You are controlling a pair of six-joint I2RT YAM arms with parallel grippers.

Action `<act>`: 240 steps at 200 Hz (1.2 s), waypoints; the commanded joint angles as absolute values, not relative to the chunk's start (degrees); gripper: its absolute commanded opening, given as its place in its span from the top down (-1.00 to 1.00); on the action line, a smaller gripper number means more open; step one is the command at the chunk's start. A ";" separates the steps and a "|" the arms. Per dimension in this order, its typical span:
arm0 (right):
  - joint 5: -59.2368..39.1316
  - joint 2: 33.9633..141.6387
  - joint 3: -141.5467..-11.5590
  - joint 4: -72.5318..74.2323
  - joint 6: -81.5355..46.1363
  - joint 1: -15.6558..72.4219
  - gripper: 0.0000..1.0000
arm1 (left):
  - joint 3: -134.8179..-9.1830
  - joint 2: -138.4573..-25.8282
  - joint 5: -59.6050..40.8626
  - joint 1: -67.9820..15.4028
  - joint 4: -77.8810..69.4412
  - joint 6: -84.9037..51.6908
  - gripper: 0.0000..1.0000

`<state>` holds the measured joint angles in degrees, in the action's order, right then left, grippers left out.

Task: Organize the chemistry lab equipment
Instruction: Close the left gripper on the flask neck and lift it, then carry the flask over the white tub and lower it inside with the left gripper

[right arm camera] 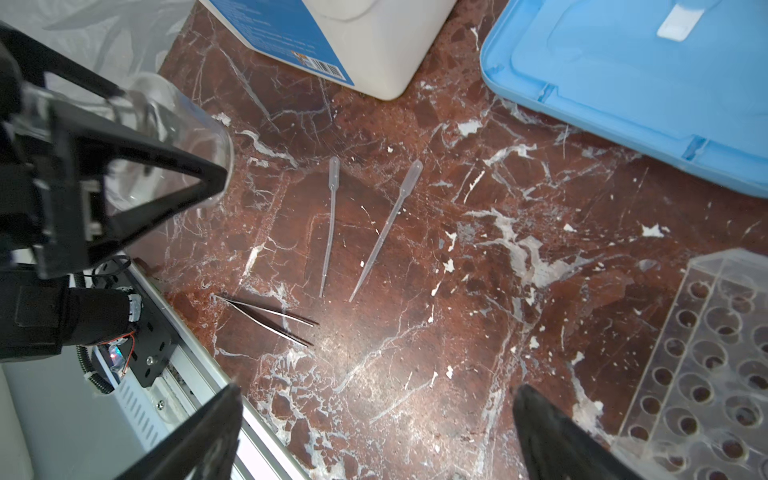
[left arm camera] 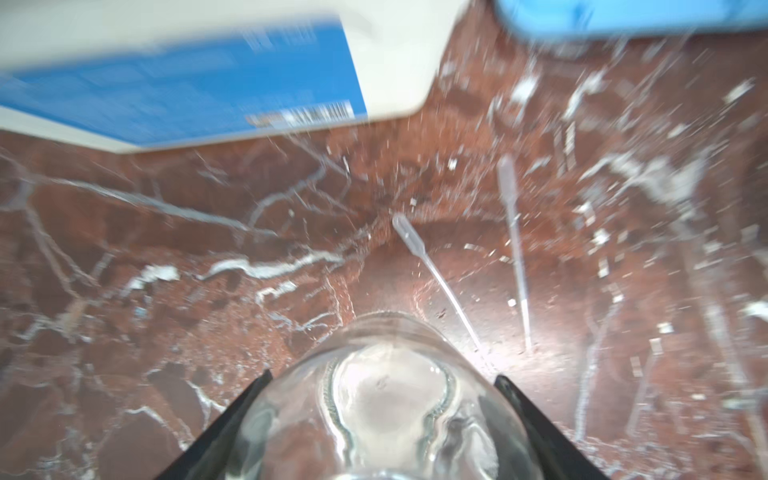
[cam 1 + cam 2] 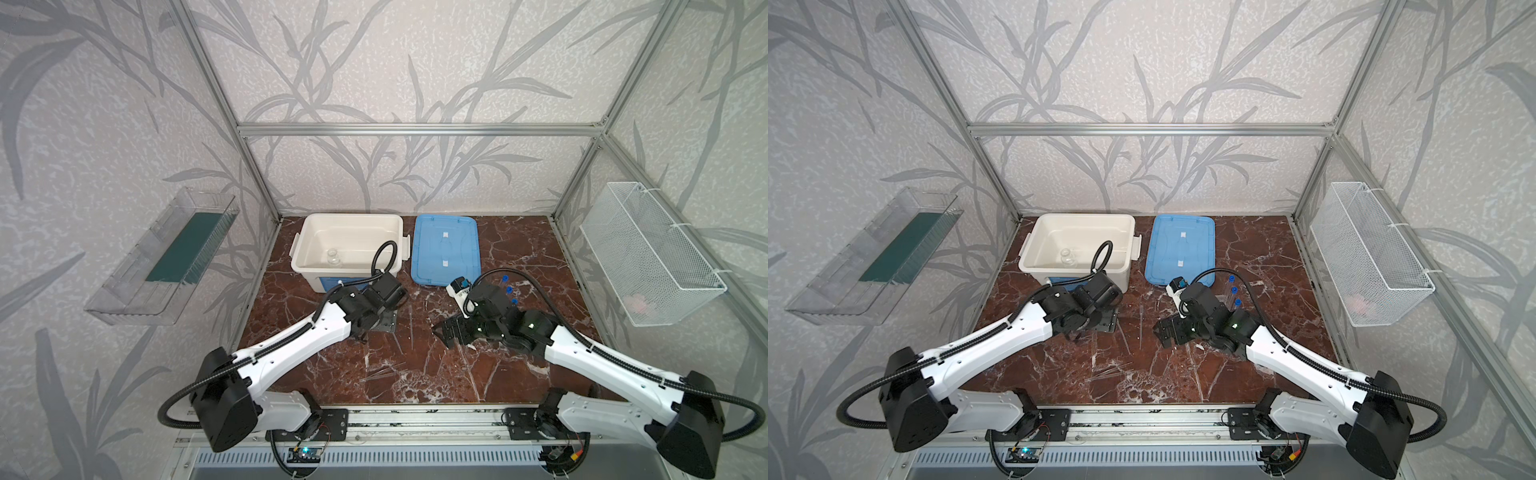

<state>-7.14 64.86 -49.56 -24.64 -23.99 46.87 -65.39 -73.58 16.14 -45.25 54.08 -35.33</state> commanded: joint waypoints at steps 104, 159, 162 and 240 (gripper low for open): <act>-10.08 90.90 -87.89 -19.81 -21.46 46.93 -1.00 | -97.00 -89.28 8.00 -15.04 60.87 -21.56 -0.01; -10.31 100.81 -97.58 -20.18 -21.94 46.93 -1.00 | -101.66 -99.74 7.30 -8.83 58.01 -20.09 0.04; -10.08 101.15 -97.68 -20.07 -21.97 46.93 -1.00 | -101.47 -100.13 7.44 -8.67 57.60 -19.98 0.05; -12.13 108.69 -102.53 -19.03 -19.56 46.89 -1.00 | -96.44 -106.14 9.49 -6.70 51.70 -19.90 0.03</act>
<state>-10.13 107.79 -99.70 -19.73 -21.02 46.87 -97.23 -104.99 7.77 -7.27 52.90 -20.53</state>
